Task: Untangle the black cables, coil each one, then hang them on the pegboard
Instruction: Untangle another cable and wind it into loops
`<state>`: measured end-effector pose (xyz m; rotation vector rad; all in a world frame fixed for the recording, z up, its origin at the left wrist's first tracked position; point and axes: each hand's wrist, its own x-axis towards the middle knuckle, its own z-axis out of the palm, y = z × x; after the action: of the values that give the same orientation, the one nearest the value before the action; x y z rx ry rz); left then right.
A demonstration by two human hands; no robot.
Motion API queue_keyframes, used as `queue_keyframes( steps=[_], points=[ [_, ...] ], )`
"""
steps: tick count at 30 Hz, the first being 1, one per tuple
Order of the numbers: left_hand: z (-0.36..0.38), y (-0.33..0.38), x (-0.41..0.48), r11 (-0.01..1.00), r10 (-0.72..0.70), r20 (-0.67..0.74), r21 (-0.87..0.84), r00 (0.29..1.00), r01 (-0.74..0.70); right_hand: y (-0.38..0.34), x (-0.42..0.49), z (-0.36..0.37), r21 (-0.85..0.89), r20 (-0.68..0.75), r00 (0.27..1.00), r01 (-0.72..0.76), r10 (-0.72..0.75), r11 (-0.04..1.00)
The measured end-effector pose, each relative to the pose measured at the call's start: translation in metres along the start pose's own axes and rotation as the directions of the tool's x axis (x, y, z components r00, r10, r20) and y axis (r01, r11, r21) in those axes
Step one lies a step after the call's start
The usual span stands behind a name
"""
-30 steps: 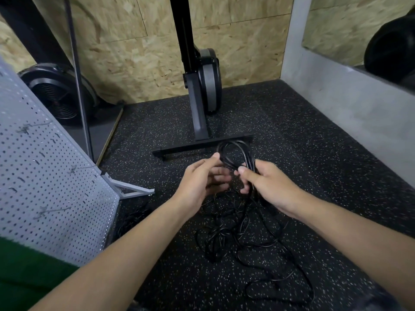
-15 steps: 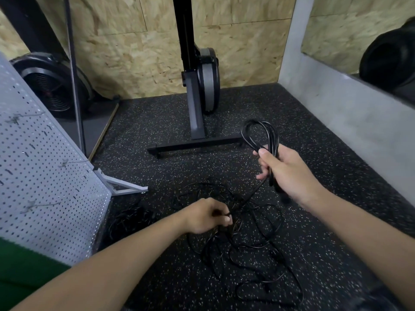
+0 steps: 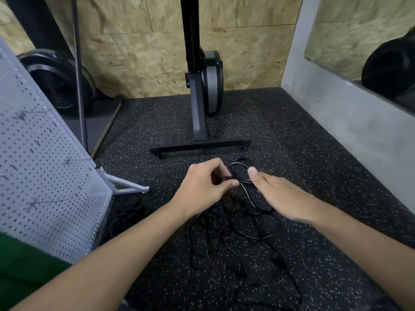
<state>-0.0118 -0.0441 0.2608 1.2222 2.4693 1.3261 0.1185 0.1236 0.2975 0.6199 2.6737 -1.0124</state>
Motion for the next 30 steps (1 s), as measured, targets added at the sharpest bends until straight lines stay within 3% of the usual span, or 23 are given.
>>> queue_keyframes(
  steps=[4, 8, 13, 16, 18, 21, 25, 27, 30],
  points=[
    [-0.002, 0.001, 0.0, 1.0, 0.009, -0.032, 0.0, 0.999, -0.009, 0.004, 0.004, 0.01, -0.136, 0.156, 0.985, 0.1, -0.078, 0.986],
    [-0.004, -0.005, 0.002, 0.999, -0.02, -0.055, 0.037, 0.998, 0.022, 0.01, 0.013, 0.022, -0.097, 0.077, 0.977, 0.205, -0.198, 0.974],
    [-0.007, -0.011, 0.003, 0.999, -0.019, -0.001, 0.049, 1.0, 0.019, 0.01, 0.013, 0.022, -0.131, 0.083, 0.978, 0.2, -0.191, 0.971],
    [-0.009, -0.016, 0.001, 0.998, -0.03, 0.037, -0.054, 0.999, 0.032, 0.009, 0.014, 0.023, -0.067, 0.044, 0.98, 0.196, -0.193, 0.978],
    [-0.011, -0.023, 0.002, 0.981, -0.128, 0.067, -0.14, 0.99, 0.136, 0.007, 0.011, 0.02, -0.038, 0.014, 0.982, 0.186, -0.186, 0.982],
    [-0.011, -0.046, 0.005, 0.915, -0.3, 0.215, -0.21, 0.93, 0.343, 0.006, 0.006, 0.012, -0.03, -0.06, 0.976, 0.21, -0.211, 0.977],
    [-0.001, -0.071, -0.009, 0.966, -0.233, 0.454, 0.007, 0.86, 0.258, 0.007, 0.003, 0.002, 0.064, -0.125, 0.966, 0.237, -0.228, 0.969],
    [0.009, -0.076, -0.012, 0.973, -0.199, 0.386, -0.034, 0.901, 0.229, 0.009, 0.001, -0.002, 0.096, -0.105, 0.963, 0.258, -0.248, 0.961],
    [0.018, -0.068, -0.005, 0.978, -0.125, 0.159, -0.145, 0.979, 0.148, 0.01, -0.002, -0.007, 0.134, -0.057, 0.956, 0.293, -0.288, 0.947]
  ],
)
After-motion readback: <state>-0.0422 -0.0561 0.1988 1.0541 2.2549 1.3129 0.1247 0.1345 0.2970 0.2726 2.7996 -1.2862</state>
